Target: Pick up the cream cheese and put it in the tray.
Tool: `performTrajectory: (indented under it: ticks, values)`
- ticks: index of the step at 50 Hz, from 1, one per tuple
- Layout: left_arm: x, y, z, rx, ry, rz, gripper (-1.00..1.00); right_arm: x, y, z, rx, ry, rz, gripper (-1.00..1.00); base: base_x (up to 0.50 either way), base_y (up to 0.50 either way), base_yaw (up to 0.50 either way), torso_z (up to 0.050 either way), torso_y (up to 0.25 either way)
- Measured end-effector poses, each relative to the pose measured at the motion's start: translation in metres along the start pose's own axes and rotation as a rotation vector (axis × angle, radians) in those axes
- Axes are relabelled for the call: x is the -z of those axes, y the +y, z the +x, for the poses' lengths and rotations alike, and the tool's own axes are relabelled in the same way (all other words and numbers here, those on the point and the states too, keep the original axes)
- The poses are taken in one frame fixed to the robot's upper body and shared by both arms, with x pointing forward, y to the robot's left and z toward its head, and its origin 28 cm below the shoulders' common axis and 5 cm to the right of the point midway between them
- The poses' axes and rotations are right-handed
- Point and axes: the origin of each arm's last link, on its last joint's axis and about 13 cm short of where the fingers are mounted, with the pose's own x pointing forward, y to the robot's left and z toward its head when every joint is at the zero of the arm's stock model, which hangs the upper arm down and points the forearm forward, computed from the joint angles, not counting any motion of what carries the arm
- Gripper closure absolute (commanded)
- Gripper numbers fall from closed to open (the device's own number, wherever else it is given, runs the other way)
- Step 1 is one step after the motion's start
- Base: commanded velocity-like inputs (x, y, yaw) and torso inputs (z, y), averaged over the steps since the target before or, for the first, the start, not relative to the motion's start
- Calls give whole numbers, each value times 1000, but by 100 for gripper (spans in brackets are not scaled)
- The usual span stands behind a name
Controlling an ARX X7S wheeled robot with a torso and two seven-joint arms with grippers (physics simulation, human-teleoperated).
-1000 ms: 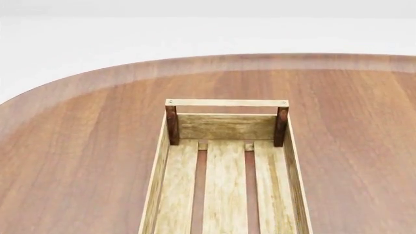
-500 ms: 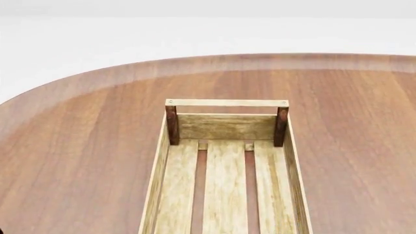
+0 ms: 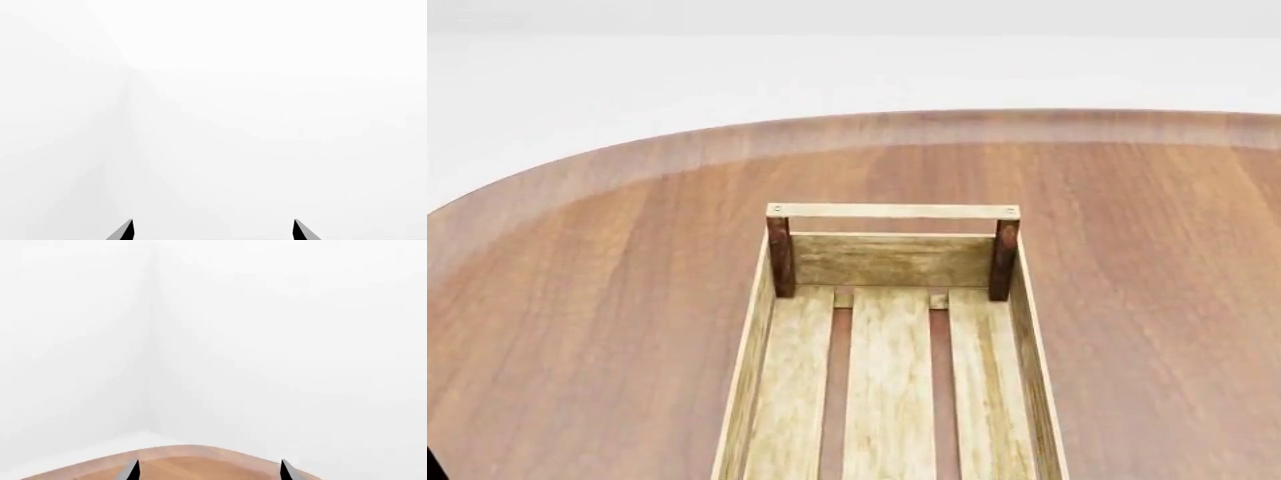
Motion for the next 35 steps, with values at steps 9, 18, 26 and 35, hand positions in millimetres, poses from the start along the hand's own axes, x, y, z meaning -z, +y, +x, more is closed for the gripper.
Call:
performTrajectory:
  ticks: [9, 18, 26, 35]
  values:
    - [0, 0, 0, 1, 2, 2, -100, -1, -3, 4, -39, 81, 25, -100, 0, 0, 0, 0, 0]
    - [0, 0, -1, 2, 2, 3, -100, 2, -6, 4, -62, 138, 56, -100, 0, 0, 0, 0, 0]
    - [0, 0, -1, 2, 2, 4, -100, 6, -7, 2, -71, 182, 67, -100, 0, 0, 0, 0, 0]
    - [0, 0, 0, 2, 4, 5, -100, 10, -9, -4, -70, 218, 52, -100, 0, 0, 0, 0, 0]
